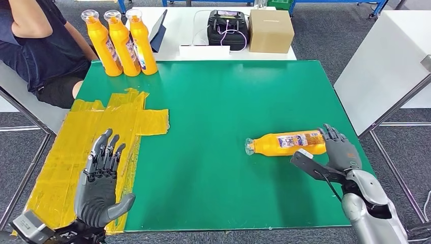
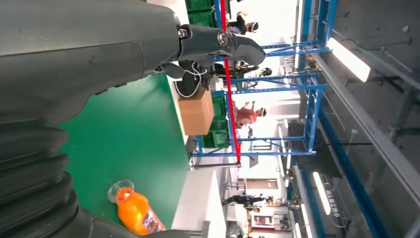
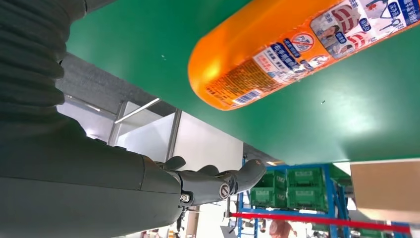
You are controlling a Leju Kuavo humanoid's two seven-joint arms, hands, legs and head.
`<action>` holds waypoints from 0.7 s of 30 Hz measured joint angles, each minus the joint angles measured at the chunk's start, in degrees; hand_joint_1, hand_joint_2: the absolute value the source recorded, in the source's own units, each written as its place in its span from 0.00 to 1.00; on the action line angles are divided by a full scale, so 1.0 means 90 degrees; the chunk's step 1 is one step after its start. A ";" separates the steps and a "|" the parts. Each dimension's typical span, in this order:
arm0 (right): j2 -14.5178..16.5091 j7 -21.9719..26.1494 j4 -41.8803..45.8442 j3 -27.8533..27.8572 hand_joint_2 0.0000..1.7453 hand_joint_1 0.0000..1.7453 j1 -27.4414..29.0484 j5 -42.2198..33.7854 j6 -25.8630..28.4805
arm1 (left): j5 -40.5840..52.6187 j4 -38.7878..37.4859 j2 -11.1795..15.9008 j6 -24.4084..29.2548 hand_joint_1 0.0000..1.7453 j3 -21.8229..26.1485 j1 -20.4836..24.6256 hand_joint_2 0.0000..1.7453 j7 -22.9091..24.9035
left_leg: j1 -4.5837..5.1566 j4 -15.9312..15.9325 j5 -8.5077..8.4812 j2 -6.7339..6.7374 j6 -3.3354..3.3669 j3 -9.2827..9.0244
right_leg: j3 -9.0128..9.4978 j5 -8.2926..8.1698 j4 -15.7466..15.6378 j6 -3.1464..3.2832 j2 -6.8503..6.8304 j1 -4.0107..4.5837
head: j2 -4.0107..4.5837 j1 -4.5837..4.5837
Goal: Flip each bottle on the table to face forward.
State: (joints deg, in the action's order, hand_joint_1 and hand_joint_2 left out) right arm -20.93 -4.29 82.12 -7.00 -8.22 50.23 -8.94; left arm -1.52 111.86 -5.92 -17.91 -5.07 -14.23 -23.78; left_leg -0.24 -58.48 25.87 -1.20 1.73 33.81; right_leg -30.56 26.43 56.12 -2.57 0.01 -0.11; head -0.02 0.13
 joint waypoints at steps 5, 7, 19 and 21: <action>-0.0204 -0.0121 -0.0718 -0.0485 1.00 0.00 -0.0730 0.0031 -0.0187 | -0.0240 0.0027 0.0002 -0.0188 0.00 0.0316 0.0004 1.00 -0.0061 | 0.0001 0.0000 -0.0001 -0.0001 0.0000 0.0005 | -0.0002 0.0000 0.0000 -0.0001 0.0000 -0.0001 | 0.0000 0.0001; -0.0200 -0.0149 -0.0858 -0.0585 1.00 0.00 -0.0882 0.0054 -0.0217 | -0.0260 0.0040 0.0002 -0.0213 0.00 0.0353 0.0003 1.00 -0.0063 | 0.0001 0.0000 -0.0001 -0.0001 0.0000 0.0006 | -0.0003 0.0000 0.0000 0.0000 0.0000 0.0000 | 0.0000 0.0001; -0.0045 -0.0176 -0.1766 -0.1057 1.00 0.00 -0.1551 0.0092 -0.0287 | -0.0493 0.0046 0.0002 -0.0339 0.00 0.0534 0.0023 1.00 -0.0062 | 0.0000 0.0000 -0.0002 -0.0002 -0.0001 0.0005 | -0.0001 0.0000 0.0002 -0.0001 -0.0001 0.0000 | 0.0000 0.0001; -0.0026 -0.0176 -0.1838 -0.1094 1.00 0.00 -0.1592 0.0092 -0.0287 | -0.0498 0.0046 0.0002 -0.0341 0.00 0.0562 0.0022 1.00 -0.0062 | 0.0000 -0.0001 -0.0002 -0.0003 -0.0001 0.0006 | -0.0001 0.0000 0.0002 -0.0001 -0.0001 0.0000 | 0.0000 0.0001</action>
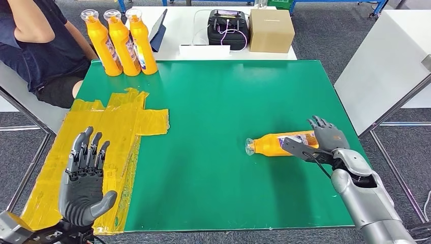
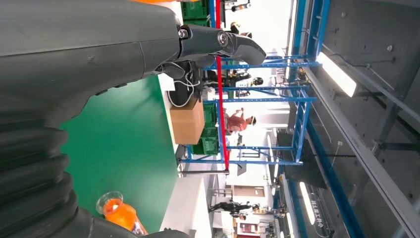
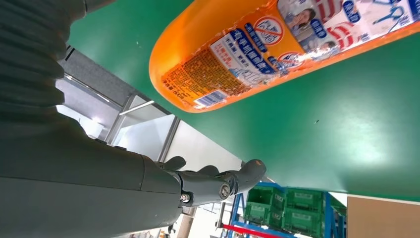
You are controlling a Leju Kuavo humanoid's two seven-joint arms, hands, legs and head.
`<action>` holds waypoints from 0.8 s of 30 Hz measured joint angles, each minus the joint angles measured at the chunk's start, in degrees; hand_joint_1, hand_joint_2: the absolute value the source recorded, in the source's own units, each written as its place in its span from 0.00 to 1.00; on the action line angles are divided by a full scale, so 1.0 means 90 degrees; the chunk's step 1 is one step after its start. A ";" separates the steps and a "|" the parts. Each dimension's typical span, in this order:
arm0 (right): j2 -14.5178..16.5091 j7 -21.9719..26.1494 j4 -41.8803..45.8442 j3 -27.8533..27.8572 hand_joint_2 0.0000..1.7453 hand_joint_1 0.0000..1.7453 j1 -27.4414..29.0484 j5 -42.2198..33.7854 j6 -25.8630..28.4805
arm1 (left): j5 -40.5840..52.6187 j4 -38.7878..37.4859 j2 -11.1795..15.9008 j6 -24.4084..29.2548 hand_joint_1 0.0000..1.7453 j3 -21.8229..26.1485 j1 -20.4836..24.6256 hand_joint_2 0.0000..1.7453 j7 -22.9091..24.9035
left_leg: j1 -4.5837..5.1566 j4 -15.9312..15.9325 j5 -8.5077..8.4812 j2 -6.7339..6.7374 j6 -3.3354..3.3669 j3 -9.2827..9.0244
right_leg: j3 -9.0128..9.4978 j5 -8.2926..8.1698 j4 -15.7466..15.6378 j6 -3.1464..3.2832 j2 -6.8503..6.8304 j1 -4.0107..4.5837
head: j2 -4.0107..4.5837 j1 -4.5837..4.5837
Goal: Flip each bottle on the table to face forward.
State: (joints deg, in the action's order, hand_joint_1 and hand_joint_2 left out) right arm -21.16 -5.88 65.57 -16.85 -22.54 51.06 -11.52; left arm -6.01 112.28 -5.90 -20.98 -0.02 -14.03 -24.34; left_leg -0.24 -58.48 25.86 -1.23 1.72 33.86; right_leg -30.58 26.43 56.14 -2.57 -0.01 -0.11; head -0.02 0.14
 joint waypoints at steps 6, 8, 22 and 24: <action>0.0058 0.0000 -0.0222 -0.0172 1.00 0.00 -0.0156 0.0019 -0.0005 | -0.0046 0.0000 -0.0001 -0.0083 0.00 0.0071 -0.0019 1.00 -0.0049 | 0.0000 0.0000 0.0000 0.0001 0.0000 0.0002 | -0.0001 0.0000 0.0000 0.0000 0.0000 0.0001 | 0.0000 0.0001; 0.0090 0.0000 -0.0317 -0.0273 1.00 0.00 -0.0233 0.0040 -0.0015 | -0.0053 0.0000 -0.0004 -0.0120 0.00 0.0102 -0.0033 1.00 -0.0063 | 0.0000 0.0000 0.0000 0.0001 0.0000 0.0002 | -0.0001 0.0000 0.0000 0.0000 0.0000 0.0001 | 0.0000 0.0001; -0.0360 0.0735 -0.1448 -0.1609 1.00 1.00 -0.0997 -0.0447 -0.1421 | -0.0272 -0.0284 -0.0005 -0.0118 0.00 0.0191 0.0203 1.00 -0.0067 | 0.0000 -0.0004 0.0000 -0.0010 0.0001 -0.0020 | -0.0001 0.0001 -0.0005 0.0000 -0.0008 -0.0003 | 0.0000 -0.0001; -0.0636 0.0864 -0.1495 -0.1881 1.00 1.00 -0.1065 -0.0771 -0.1736 | -0.0359 -0.0406 0.0014 -0.0060 0.00 0.0165 0.0297 1.00 -0.0067 | 0.0000 -0.0005 0.0001 -0.0021 0.0001 -0.0032 | -0.0001 0.0002 -0.0007 -0.0001 -0.0014 -0.0004 | 0.0000 -0.0001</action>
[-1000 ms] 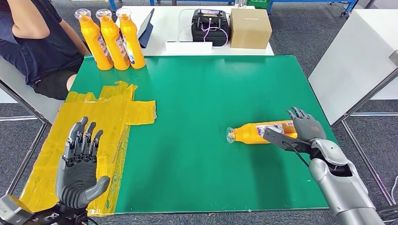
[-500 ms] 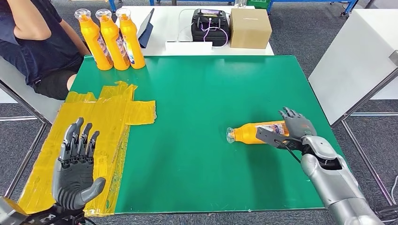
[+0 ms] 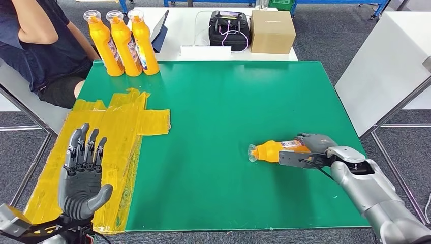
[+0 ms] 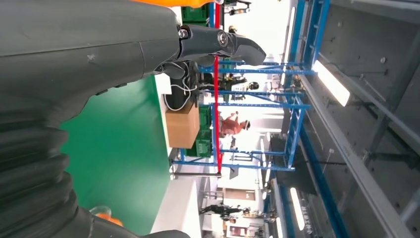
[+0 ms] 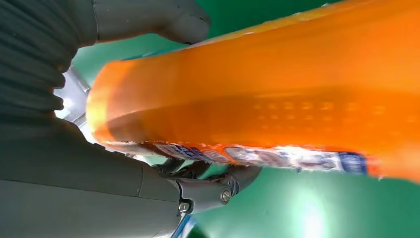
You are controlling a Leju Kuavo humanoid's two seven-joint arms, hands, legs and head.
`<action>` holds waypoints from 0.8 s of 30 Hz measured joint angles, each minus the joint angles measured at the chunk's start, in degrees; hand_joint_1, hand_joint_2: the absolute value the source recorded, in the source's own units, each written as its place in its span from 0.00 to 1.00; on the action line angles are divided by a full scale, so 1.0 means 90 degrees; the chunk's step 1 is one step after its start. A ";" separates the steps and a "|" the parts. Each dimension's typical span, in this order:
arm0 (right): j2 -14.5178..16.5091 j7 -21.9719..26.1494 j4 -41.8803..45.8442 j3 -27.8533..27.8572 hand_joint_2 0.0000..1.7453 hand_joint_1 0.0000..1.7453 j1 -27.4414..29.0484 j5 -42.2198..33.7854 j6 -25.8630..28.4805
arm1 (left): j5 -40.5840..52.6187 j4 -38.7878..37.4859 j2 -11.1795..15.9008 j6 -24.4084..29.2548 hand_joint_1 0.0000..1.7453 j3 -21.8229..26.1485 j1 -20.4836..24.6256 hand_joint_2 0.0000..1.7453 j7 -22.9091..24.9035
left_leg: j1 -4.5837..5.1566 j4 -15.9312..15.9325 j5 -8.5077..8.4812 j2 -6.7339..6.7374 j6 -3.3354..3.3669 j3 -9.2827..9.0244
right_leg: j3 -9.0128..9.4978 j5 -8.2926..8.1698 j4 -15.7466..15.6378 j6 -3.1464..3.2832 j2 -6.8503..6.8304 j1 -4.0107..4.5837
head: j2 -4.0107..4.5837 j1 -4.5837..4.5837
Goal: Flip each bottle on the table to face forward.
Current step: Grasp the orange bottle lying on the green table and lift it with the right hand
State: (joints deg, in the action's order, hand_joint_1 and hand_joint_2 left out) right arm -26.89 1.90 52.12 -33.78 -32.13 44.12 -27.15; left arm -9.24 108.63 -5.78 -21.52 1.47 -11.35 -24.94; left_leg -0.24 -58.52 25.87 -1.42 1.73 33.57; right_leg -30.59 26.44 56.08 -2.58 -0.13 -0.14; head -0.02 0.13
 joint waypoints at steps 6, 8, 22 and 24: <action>-0.0949 0.0061 0.0287 -0.0568 1.00 1.00 0.0014 -0.0956 -0.0637 | -0.0159 -0.0279 0.0073 0.0094 0.00 -0.0150 0.0161 1.00 -0.0032 | 0.0002 0.0000 0.0004 -0.0018 0.0002 -0.0017 | 0.0003 0.0003 -0.0009 0.0000 -0.0016 -0.0001 | 0.0000 -0.0003; -0.1198 0.0060 0.0390 -0.0685 1.00 1.00 0.0054 -0.1077 -0.0674 | -0.0164 -0.0353 0.0088 0.0109 0.00 -0.0171 0.0176 1.00 -0.0046 | 0.0004 0.0000 0.0002 -0.0012 0.0005 -0.0017 | 0.0035 -0.0001 -0.0008 -0.0004 -0.0014 -0.0003 | 0.0000 -0.0001; -0.1239 -0.0966 0.0894 -0.0799 1.00 1.00 0.0526 -0.1370 0.0974 | -0.0171 -0.0317 0.0094 0.0242 0.00 -0.0372 -0.0004 1.00 0.0126 | 0.0002 0.0002 -0.0001 0.0016 0.0008 -0.0026 | 0.0070 -0.0008 -0.0004 -0.0010 0.0001 0.0003 | 0.0000 -0.0001; -0.0906 -0.1084 0.1135 -0.0416 1.00 1.00 0.0797 -0.1842 0.1377 | -0.0228 -0.0202 0.0047 0.0187 0.00 -0.0372 -0.0191 1.00 0.0178 | 0.0002 0.0002 -0.0001 0.0025 0.0008 -0.0024 | 0.0062 -0.0009 -0.0002 -0.0009 0.0010 0.0004 | 0.0000 -0.0002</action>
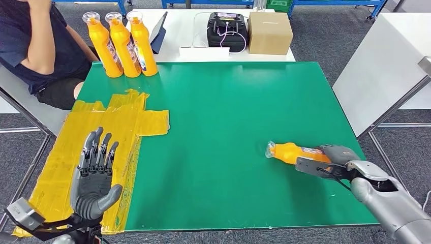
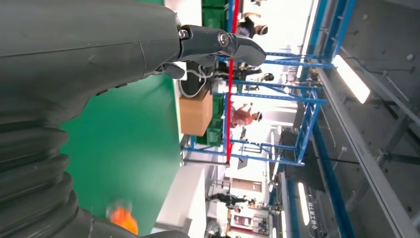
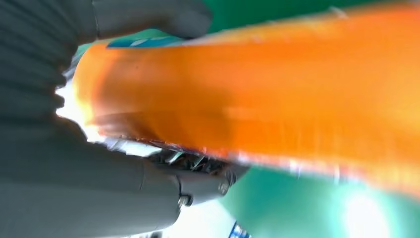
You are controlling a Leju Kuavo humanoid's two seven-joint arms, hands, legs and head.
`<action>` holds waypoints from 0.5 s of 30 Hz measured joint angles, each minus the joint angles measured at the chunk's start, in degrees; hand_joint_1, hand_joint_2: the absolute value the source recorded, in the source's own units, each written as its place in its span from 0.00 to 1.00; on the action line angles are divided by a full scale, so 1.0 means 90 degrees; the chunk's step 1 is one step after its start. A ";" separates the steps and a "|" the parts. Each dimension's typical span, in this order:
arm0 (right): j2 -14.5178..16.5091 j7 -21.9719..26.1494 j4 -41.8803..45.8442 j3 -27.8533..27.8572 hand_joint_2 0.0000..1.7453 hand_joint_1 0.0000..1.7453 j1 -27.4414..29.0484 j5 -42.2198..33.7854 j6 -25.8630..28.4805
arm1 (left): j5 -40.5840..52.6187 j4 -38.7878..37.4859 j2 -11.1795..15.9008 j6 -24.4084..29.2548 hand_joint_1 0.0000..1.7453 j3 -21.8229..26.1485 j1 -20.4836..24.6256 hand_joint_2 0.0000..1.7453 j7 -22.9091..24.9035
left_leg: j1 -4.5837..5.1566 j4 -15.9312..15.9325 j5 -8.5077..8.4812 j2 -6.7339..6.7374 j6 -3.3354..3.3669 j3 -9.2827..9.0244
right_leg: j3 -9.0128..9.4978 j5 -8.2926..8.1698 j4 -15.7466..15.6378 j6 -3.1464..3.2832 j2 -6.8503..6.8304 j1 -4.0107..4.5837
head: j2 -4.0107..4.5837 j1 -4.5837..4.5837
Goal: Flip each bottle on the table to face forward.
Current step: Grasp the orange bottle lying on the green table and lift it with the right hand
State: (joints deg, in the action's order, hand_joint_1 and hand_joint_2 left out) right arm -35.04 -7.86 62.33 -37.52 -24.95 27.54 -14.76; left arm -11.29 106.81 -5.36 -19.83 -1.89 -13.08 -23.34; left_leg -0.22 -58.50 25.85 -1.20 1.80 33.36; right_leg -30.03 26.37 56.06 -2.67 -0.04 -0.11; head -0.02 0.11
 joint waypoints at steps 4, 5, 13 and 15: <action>0.0413 -0.0037 0.1155 0.0895 1.00 1.00 0.0606 -0.1657 0.0025 | -0.0030 0.0142 -0.0104 -0.0117 0.00 0.0004 -0.0357 1.00 -0.0056 | 0.0001 -0.0001 -0.0004 -0.0025 -0.0003 0.0021 | -0.0025 0.0001 0.0006 -0.0001 -0.0016 -0.0005 | 0.0000 0.0007; 0.0429 -0.0044 0.1448 0.1071 1.00 1.00 0.0710 -0.1915 -0.0019 | -0.0020 0.0155 -0.0121 -0.0132 0.00 0.0007 -0.0431 1.00 -0.0083 | 0.0001 -0.0001 -0.0005 -0.0035 -0.0003 0.0028 | -0.0030 0.0001 0.0007 -0.0001 -0.0024 -0.0005 | 0.0000 0.0006; 0.0431 0.0116 0.2909 0.1933 1.00 1.00 0.1123 -0.2758 -0.0106 | 0.0020 0.0230 -0.0237 -0.0180 0.00 0.0074 -0.0668 1.00 -0.0124 | 0.0002 -0.0001 -0.0005 -0.0032 -0.0002 0.0051 | -0.0051 0.0003 0.0007 -0.0001 -0.0025 -0.0007 | 0.0000 0.0002; 0.0430 0.0117 0.3192 0.2056 1.00 1.00 0.1187 -0.2855 -0.0104 | 0.0044 0.0255 -0.0265 -0.0181 0.00 0.0085 -0.0703 1.00 -0.0124 | 0.0002 -0.0001 -0.0005 -0.0033 -0.0002 0.0054 | -0.0054 0.0002 0.0007 -0.0001 -0.0024 -0.0008 | 0.0000 0.0002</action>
State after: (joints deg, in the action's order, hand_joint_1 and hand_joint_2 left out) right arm -31.17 -6.80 91.06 -19.02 -14.28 1.85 -15.70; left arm -10.90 109.10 -7.74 -21.46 -1.12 -19.41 -24.46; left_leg -0.20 -58.51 25.81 -1.49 1.78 33.84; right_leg -30.51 26.39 56.13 -2.67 -0.26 -0.18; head -0.02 0.14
